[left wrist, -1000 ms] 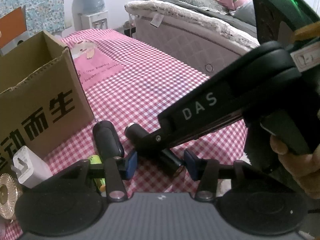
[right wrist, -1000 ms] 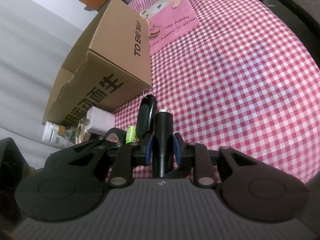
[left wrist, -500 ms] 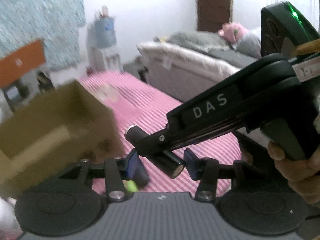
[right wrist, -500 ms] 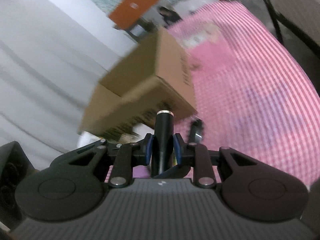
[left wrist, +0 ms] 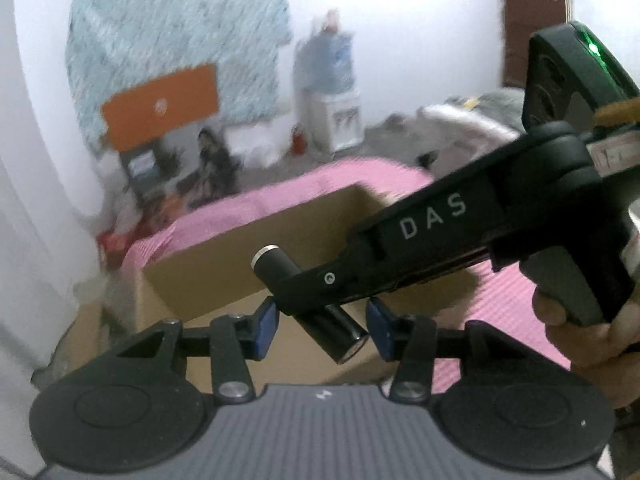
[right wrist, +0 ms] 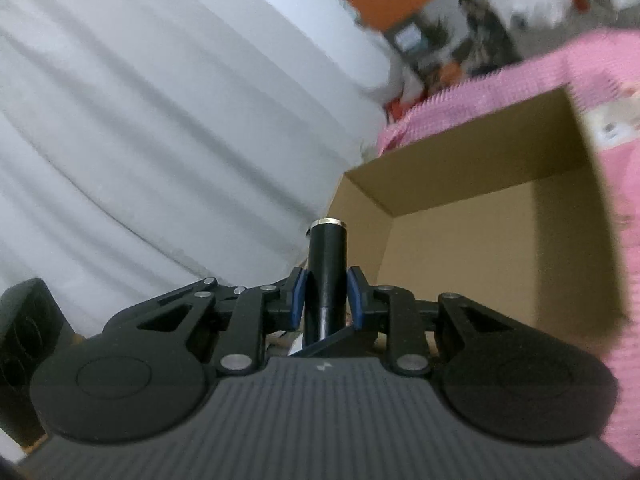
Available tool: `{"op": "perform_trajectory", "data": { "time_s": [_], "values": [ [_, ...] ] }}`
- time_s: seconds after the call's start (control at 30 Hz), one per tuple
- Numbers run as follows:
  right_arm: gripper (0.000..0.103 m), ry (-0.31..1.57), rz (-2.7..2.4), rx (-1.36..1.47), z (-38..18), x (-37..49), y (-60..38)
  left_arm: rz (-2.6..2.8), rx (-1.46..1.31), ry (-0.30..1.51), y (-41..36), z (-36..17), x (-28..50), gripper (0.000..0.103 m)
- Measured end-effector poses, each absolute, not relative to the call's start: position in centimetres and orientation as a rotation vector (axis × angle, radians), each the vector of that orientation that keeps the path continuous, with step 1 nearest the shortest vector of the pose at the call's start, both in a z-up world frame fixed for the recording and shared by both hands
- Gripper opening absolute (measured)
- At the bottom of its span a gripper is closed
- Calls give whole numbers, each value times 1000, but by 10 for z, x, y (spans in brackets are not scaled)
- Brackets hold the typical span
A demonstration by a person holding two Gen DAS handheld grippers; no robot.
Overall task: Organize rigid objects
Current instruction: 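Carry the black cylinder into the cardboard box and open the right gripper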
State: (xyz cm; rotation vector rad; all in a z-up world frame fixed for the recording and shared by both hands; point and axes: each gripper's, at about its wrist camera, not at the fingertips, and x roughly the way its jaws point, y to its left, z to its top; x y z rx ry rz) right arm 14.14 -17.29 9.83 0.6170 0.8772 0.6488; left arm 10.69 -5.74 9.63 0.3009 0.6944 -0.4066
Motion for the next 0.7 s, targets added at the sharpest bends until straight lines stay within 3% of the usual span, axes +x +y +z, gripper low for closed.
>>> {"op": "perform_trajectory", "data": {
  "time_s": [0.3,0.7],
  "values": [
    [21,1159,571,672,42,254,-119,-381,228,946,-12,49,211,49],
    [23,1326,439,665,-24,302,-98,-338,256,954,6,40,238,49]
  ]
}}
